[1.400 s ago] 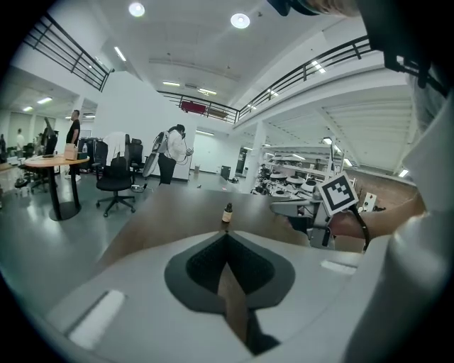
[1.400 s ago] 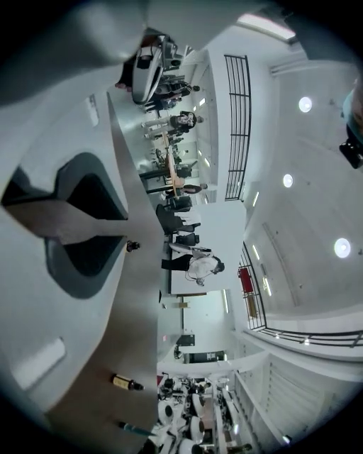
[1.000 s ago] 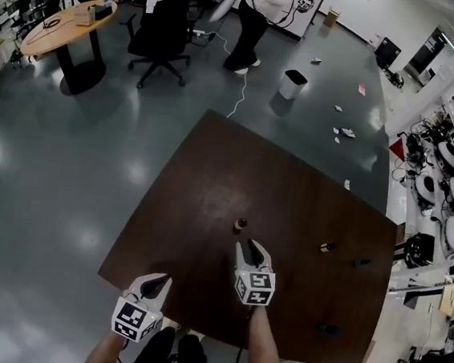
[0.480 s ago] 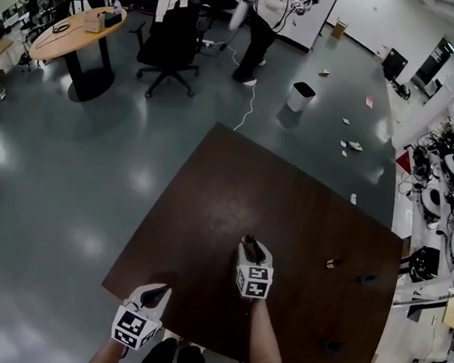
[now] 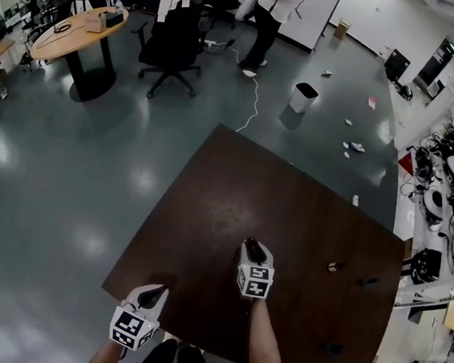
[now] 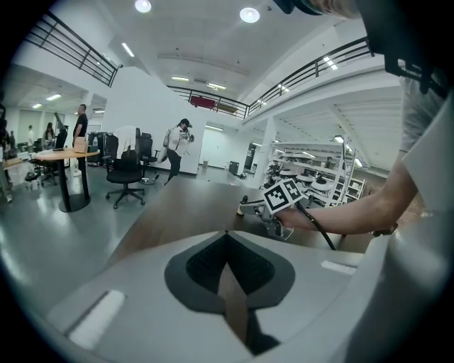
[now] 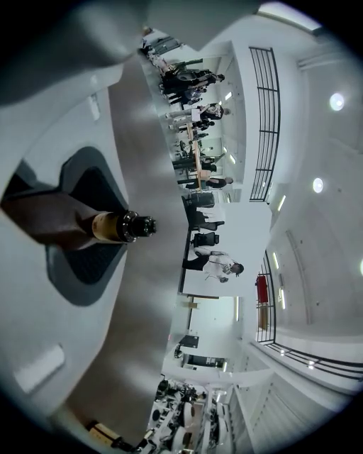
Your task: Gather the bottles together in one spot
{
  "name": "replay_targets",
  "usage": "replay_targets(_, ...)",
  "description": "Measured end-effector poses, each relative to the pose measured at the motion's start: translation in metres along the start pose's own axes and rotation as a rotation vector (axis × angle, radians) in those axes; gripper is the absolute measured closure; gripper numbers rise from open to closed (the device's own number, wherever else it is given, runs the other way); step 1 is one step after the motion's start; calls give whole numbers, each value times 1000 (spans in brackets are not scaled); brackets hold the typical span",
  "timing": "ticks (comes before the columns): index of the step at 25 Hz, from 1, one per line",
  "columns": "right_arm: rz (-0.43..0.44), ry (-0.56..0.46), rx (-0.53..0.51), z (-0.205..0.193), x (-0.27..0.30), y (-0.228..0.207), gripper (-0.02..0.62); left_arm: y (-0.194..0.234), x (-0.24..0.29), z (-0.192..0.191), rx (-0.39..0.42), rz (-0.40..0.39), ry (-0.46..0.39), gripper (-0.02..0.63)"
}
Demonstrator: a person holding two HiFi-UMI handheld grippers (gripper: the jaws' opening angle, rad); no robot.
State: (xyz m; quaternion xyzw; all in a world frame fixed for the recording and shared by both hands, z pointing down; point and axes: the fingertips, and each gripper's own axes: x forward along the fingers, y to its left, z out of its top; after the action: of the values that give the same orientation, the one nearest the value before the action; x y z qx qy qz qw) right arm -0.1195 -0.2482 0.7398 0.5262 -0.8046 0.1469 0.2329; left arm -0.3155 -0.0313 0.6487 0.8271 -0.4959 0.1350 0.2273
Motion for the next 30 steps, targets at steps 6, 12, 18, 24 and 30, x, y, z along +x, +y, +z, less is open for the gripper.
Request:
replay_targets(6, -8, -8, 4, -5, -6, -4, 463, -4, 2, -2, 2, -9, 5, 606)
replay_targets(12, -23, -37, -15, 0, -29, -5, 463, -5, 2, 3, 9, -25, 1, 606)
replay_targets(18, -37, -34, -1, -8, -66, -10, 463, -16, 5, 4, 15, -51, 1, 606)
replay_targets(24, -47, -30, -29, -19, -107, 1, 463, -23, 6, 10, 24, -75, -4, 606)
replay_targets(30, -45, -42, -6, -41, -146, 14, 463, -34, 9, 7, 34, -91, 8, 606)
